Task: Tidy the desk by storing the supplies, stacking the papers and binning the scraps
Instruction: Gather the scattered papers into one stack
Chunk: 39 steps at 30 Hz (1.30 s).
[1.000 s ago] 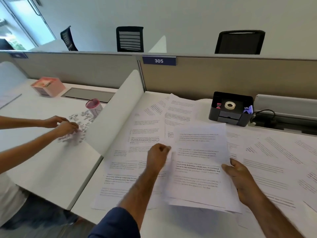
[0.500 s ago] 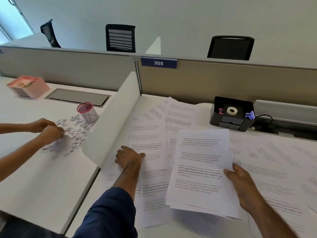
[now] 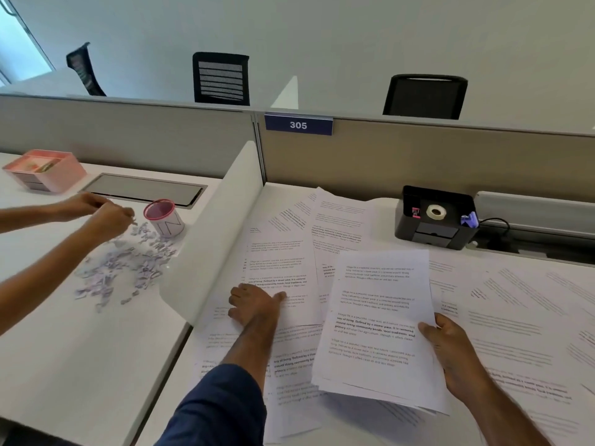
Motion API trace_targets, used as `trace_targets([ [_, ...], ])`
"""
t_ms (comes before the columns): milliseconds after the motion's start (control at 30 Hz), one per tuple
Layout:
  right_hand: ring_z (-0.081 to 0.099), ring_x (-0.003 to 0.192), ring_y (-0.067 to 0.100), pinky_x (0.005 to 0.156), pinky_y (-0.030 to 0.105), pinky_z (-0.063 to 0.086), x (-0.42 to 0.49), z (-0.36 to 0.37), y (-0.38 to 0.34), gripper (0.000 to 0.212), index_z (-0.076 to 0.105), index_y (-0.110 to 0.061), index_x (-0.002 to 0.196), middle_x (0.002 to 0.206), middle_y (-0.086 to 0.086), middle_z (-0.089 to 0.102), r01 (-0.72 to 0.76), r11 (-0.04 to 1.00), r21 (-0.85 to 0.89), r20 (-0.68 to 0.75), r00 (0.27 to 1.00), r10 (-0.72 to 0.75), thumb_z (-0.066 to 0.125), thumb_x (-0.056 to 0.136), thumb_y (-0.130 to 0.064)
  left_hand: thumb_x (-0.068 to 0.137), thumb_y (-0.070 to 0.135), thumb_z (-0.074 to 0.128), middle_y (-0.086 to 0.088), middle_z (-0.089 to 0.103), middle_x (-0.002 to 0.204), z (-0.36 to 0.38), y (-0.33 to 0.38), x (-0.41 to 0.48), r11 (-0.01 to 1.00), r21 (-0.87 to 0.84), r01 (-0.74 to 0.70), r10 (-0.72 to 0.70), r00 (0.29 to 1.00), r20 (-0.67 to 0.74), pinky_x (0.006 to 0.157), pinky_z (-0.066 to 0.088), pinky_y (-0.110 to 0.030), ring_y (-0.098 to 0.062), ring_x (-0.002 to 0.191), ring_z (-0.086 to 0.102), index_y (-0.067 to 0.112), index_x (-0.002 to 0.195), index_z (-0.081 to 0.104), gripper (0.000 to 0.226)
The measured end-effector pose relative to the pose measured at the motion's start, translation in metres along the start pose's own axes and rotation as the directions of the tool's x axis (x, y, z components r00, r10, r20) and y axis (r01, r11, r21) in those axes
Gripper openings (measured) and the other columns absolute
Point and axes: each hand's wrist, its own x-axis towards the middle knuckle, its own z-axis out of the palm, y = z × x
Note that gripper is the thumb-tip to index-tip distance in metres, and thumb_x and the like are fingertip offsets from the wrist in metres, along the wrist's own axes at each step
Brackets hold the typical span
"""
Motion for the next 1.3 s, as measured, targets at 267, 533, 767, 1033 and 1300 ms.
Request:
trace_targets([
  [267, 0.069, 0.097, 0.029, 0.078, 0.036, 0.056, -0.010, 0.008, -0.007, 0.025, 0.066, -0.011, 0.120, 0.109, 0.007, 0.073, 0.015, 1.000, 0.007, -0.015, 1.000, -0.015, 0.053, 0.099, -0.005, 0.079, 0.057, 0.080, -0.026, 0.036, 0.151, -0.002, -0.001, -0.001, 0.996, -0.048, -0.073, 0.073, 0.997, 0.001, 0.111, 0.044, -0.043, -0.037, 0.137, 0.043, -0.009, 0.157, 0.007, 0.126],
  [533, 0.070, 0.098, 0.032, 0.085, 0.043, 0.057, -0.008, 0.018, 0.000, 0.025, 0.066, -0.012, 0.120, 0.109, 0.010, 0.074, -0.007, 1.000, 0.005, -0.022, 1.000, 0.008, 0.054, 0.099, -0.006, 0.083, 0.051, 0.080, -0.026, 0.038, 0.154, -0.001, -0.004, 0.001, 0.995, -0.084, -0.056, 0.057, 0.998, 0.005, 0.116, 0.039, -0.045, -0.038, 0.139, 0.045, -0.005, 0.159, 0.001, 0.123],
  [767, 0.069, 0.097, 0.032, 0.079, 0.040, 0.057, -0.010, 0.023, 0.002, 0.022, 0.066, -0.015, 0.115, 0.107, 0.008, 0.074, -0.008, 1.000, 0.002, -0.029, 1.000, 0.008, 0.053, 0.099, -0.006, 0.084, 0.052, 0.078, -0.020, 0.052, 0.147, 0.000, -0.001, 0.007, 0.998, -0.055, -0.014, 0.016, 0.999, 0.034, 0.112, 0.041, -0.047, -0.036, 0.133, 0.052, 0.000, 0.154, 0.029, 0.100],
  [1033, 0.069, 0.099, 0.034, 0.092, 0.053, 0.055, -0.005, 0.022, 0.003, 0.022, 0.067, -0.014, 0.116, 0.109, 0.009, 0.074, -0.007, 1.000, -0.015, -0.039, 0.999, 0.007, 0.055, 0.099, -0.007, 0.097, 0.016, 0.062, -0.019, 0.060, 0.131, -0.008, -0.009, 0.010, 0.935, -0.348, -0.060, 0.072, 0.997, 0.021, 0.094, 0.055, -0.047, -0.037, 0.116, 0.061, 0.005, 0.130, 0.054, 0.036],
  [1300, 0.068, 0.103, 0.033, 0.095, 0.051, 0.053, -0.001, 0.021, -0.005, 0.023, 0.067, -0.017, 0.115, 0.112, 0.009, 0.073, 0.001, 0.999, 0.035, -0.052, 0.999, 0.001, 0.055, 0.099, -0.007, 0.094, 0.005, 0.068, -0.008, 0.076, 0.119, -0.063, -0.035, 0.017, 0.510, -0.840, -0.184, 0.357, 0.934, 0.012, 0.098, 0.057, -0.046, -0.030, 0.107, 0.073, 0.010, 0.123, 0.069, 0.029],
])
